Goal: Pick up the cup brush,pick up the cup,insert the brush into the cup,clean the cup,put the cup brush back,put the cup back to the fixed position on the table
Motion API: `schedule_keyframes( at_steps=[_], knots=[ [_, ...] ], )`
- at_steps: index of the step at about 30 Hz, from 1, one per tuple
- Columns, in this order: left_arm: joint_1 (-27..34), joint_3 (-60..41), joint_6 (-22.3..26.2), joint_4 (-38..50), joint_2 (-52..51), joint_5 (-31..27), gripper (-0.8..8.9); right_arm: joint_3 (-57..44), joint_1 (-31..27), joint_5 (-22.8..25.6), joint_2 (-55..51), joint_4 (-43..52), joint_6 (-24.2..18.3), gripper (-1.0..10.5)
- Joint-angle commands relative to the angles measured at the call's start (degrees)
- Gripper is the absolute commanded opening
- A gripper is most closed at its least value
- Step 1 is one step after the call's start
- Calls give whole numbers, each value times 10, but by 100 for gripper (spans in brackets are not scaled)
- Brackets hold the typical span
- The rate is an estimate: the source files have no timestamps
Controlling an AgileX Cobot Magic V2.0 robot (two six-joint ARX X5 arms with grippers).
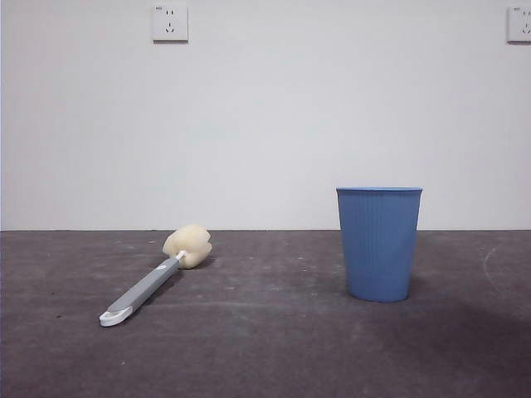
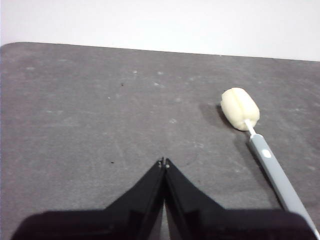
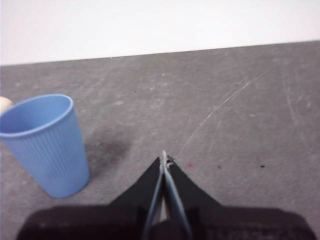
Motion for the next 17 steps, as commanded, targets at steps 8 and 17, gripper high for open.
schedule_keyframes(
  at_steps=[8,17],
  knots=[
    [1,94,-73,-56,6,26,-6,63,1,-40,32,2,91,-12],
    [1,249,-87,-157,86,115,-6,238,5,-132,173,-73,87,-12]
  ],
)
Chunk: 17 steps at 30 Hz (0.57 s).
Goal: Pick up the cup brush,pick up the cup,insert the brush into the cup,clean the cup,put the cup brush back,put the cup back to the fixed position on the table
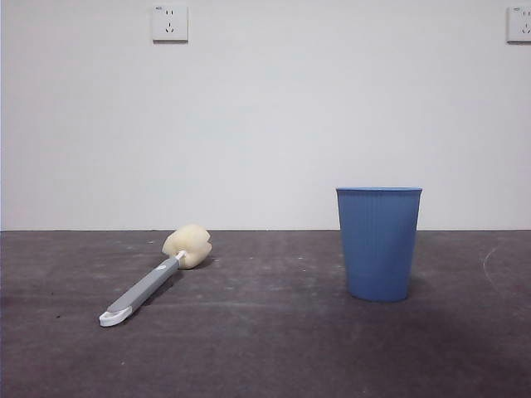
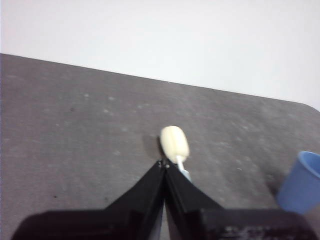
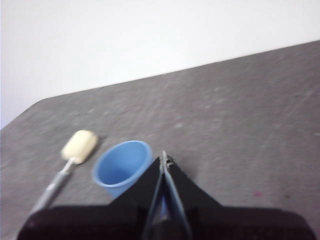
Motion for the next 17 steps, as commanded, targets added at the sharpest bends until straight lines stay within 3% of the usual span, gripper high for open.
schedule_keyframes(
  at_steps=[1,6,12,17],
  knots=[
    [1,58,-3,-38,35,29,-6,69,2,-41,49,-34,-13,-12],
    [1,158,16,-119,108,84,-6,196,2,-103,139,-171,-87,-12],
    [1,257,75,-263,191,110,-7,315,3,-116,221,-348,-182,-12],
    [1,299,107,-335,235,123,-7,358,6,-116,254,-401,-192,-12]
  ],
)
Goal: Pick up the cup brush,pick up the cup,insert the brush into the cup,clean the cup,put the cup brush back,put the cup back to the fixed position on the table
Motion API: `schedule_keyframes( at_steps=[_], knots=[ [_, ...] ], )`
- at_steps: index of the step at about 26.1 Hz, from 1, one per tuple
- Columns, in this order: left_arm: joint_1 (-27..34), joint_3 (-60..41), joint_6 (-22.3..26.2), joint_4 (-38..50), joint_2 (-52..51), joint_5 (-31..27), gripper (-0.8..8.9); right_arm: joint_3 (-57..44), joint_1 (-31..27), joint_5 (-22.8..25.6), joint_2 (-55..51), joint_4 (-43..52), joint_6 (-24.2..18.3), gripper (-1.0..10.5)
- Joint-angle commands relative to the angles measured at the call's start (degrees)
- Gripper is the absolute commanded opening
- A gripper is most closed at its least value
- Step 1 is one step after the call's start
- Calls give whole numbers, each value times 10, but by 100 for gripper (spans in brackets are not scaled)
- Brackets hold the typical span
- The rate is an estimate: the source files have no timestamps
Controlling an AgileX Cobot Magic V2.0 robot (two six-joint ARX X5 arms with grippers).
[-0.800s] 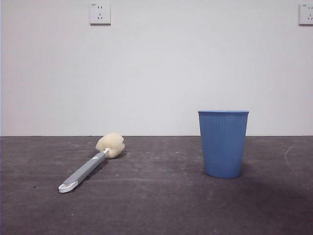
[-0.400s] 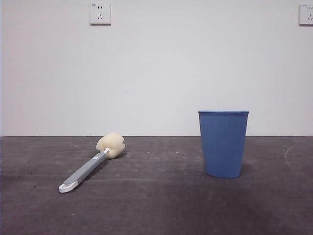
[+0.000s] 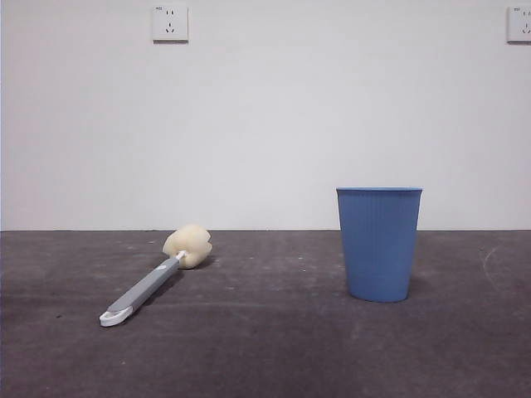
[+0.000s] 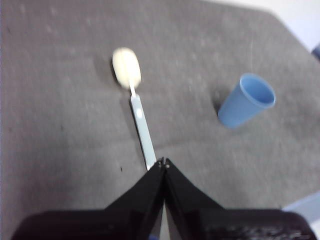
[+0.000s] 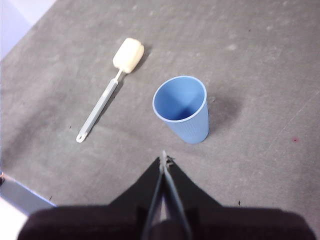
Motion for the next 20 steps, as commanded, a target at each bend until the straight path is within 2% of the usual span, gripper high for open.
schedule_keyframes(
  at_steps=[1,11,12,13,14,15,16,20],
  knots=[
    [1,14,37,-23,13,5,-6,10,2,-2,7,-10,-21,-12],
    [1,17,57,-46,21,4,9,10,2,-1,12,-19,-20,12],
    [1,17,56,-46,21,4,95,10,2,-1,12,-19,-20,86],
    [1,17,53,-46,21,4,263,10,2,-2,12,-18,-19,220],
    [1,17,52,-46,21,4,518,10,2,-1,12,-17,-19,412],
    [1,17,52,-46,21,5,653,10,2,-1,12,-17,-16,560],
    [1,17,52,-47,21,10,667,10,2,-1,12,-17,-9,661],
    [0,18,52,-46,34,34,664,10,2,-2,12,-17,-8,662]
  ],
)
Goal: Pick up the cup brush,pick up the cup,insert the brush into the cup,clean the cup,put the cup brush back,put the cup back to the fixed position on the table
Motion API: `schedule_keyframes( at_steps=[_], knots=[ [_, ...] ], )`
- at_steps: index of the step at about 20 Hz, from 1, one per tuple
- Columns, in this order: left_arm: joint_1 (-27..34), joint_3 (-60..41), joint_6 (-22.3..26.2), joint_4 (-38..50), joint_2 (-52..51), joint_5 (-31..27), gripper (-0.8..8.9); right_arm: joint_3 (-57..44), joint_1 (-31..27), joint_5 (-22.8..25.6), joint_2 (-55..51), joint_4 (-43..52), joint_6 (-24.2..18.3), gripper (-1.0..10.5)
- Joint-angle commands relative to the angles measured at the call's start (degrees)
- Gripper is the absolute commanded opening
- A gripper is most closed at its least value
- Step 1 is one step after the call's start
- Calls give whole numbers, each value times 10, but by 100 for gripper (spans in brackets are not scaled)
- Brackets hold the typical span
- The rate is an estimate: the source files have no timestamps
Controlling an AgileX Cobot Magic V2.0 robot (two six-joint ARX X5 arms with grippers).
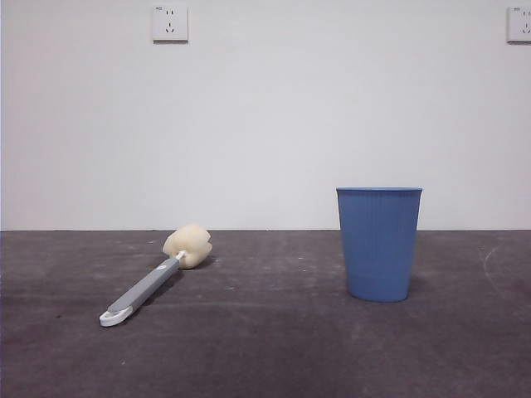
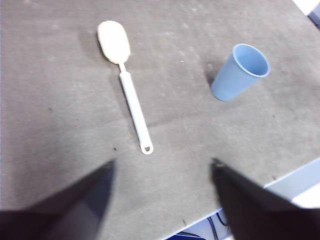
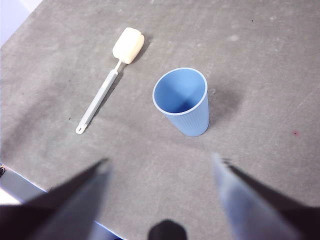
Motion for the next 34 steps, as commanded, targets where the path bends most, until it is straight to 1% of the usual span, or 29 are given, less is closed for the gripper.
schedule_keyframes(
  at_steps=[1,5,8,9,11,14,17,19,21,27,33,34],
  knots=[
    [0,2,5,3,16,9,664,1,1,-1,0,3,4,662],
    [-28,2,4,16,66,9,664,1,1,-1,0,4,5,662],
    [-84,2,-29,61,130,-2,664,1,1,-1,0,3,7,662],
    [-106,2,-41,77,151,-20,664,1,1,-1,0,3,7,662],
    [-170,2,-59,113,207,-90,664,1,1,-1,0,3,9,661],
    [-262,2,-103,169,293,-202,664,1,1,-1,0,3,9,662],
    [-310,2,-127,220,382,-276,664,1,1,-1,0,3,10,661],
    [-320,2,-143,249,438,-303,659,1,1,-1,0,3,14,661],
    [-320,2,-149,276,483,-322,659,1,1,-1,0,3,17,661],
    [-320,2,-184,310,570,-336,657,1,1,-1,2,4,17,661],
    [-320,2,-204,317,605,-357,655,1,1,-1,2,4,18,660],
    [-320,2,-205,319,605,-361,635,1,1,-1,2,4,18,660]
  ],
)
